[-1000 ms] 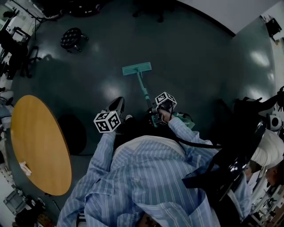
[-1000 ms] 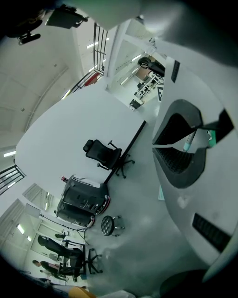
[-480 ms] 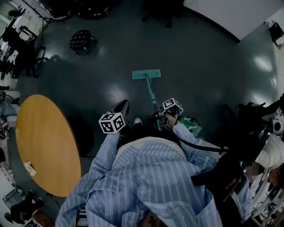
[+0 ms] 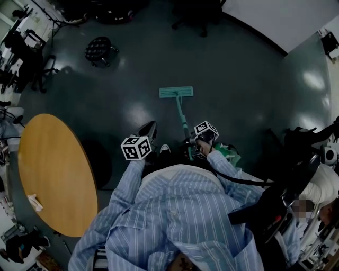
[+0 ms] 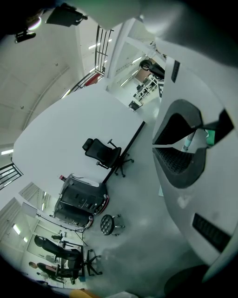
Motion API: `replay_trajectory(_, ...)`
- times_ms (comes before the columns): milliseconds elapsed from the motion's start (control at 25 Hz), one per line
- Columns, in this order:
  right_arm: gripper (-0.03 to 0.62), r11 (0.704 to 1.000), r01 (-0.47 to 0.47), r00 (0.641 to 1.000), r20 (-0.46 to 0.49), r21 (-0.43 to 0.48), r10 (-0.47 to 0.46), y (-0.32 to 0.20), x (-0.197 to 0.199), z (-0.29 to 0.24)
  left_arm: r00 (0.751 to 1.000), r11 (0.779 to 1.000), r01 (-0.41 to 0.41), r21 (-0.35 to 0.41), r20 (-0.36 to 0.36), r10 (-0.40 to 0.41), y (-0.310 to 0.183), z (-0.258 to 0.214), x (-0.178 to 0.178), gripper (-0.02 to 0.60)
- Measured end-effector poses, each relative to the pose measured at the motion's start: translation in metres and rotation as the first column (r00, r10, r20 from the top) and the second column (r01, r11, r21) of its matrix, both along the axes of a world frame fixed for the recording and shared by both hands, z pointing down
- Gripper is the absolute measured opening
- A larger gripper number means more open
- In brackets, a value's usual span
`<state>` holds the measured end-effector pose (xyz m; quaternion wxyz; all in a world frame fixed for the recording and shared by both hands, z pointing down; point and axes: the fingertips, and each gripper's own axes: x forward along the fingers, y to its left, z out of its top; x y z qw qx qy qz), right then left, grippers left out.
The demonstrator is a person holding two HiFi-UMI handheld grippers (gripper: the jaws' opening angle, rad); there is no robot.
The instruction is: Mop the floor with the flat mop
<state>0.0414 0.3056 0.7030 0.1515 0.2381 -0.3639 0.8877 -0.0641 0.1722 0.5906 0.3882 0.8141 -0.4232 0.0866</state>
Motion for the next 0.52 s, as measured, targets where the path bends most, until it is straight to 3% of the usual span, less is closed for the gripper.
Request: replay_trajectory(520, 0.017, 1.000, 0.006, 1.000, -0.005, 0.002, -0.006, 0.0011, 0.0053, 0.0024, 1.000, 1.000, -0.017, -0.001, 0.005, 0.017, -0.0040, 0.0057, 0.0083, 0.023)
